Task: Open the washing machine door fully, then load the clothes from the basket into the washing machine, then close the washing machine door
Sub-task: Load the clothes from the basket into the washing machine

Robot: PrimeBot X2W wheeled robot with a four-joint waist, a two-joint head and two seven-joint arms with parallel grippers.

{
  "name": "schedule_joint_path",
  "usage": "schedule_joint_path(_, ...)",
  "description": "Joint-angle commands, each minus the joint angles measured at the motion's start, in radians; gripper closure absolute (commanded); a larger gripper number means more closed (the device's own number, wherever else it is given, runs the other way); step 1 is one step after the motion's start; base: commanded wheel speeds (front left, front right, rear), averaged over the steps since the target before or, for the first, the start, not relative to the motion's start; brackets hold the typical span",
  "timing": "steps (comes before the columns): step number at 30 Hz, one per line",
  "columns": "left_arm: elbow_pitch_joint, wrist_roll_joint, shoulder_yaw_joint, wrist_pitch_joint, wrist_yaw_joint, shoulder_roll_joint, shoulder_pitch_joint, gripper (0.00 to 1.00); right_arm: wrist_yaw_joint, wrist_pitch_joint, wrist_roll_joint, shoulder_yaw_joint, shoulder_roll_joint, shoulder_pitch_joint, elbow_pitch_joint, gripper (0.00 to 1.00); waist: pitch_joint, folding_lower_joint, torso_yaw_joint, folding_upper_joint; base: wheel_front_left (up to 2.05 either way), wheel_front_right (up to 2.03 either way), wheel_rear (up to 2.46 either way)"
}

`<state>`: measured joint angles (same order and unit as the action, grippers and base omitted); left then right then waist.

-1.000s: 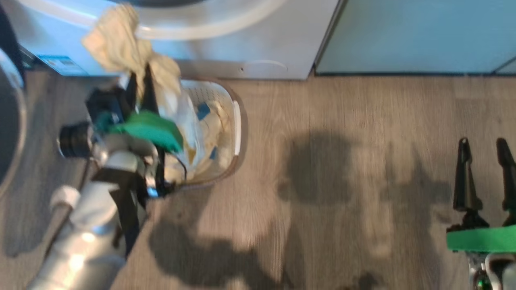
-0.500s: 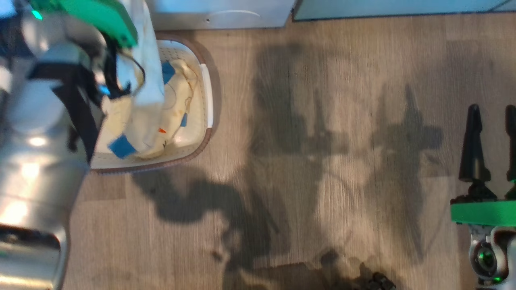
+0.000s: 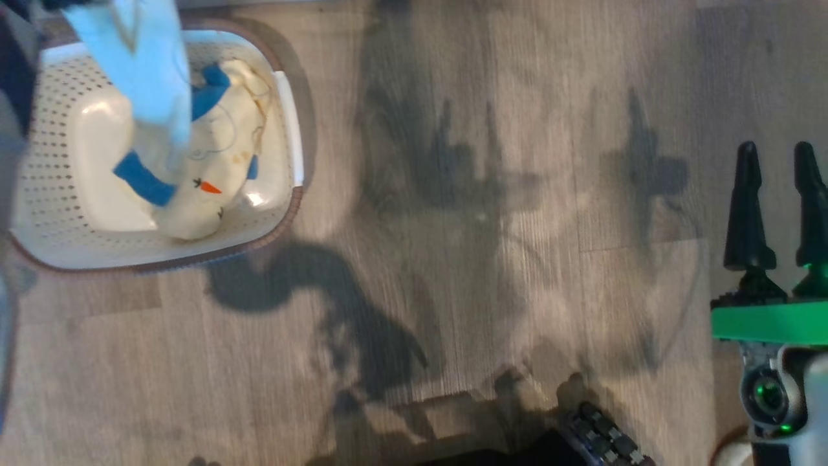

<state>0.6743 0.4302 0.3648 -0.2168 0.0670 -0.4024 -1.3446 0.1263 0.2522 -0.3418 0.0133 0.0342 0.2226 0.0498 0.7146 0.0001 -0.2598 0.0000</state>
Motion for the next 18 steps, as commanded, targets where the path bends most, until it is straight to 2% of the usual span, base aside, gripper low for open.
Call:
schedule_joint_path(1,-0.028,-0.015,-0.019,-0.018,-0.005,-0.069,-0.075,1.0,0.004,0.009,-0.013,0.023,0.016,0.007,0.024,0.0,0.023,-0.0001,-0.022,0.0,0.0,0.0,0.0)
schedule_joint_path(10,0.006,-0.057,-0.012,-0.056,-0.021,-0.158,-0.249,1.0,0.004,0.009,-0.058,0.064,0.016,0.031,0.022,0.0,0.114,-0.0001,-0.103,0.0,0.0,0.0,0.0)
schedule_joint_path(18,0.022,-0.125,0.013,0.049,-0.021,-0.196,-0.381,1.0,0.004,0.009,-0.099,0.088,0.016,0.047,0.017,0.0,0.167,-0.0001,-0.162,0.0,0.0,0.0,0.0)
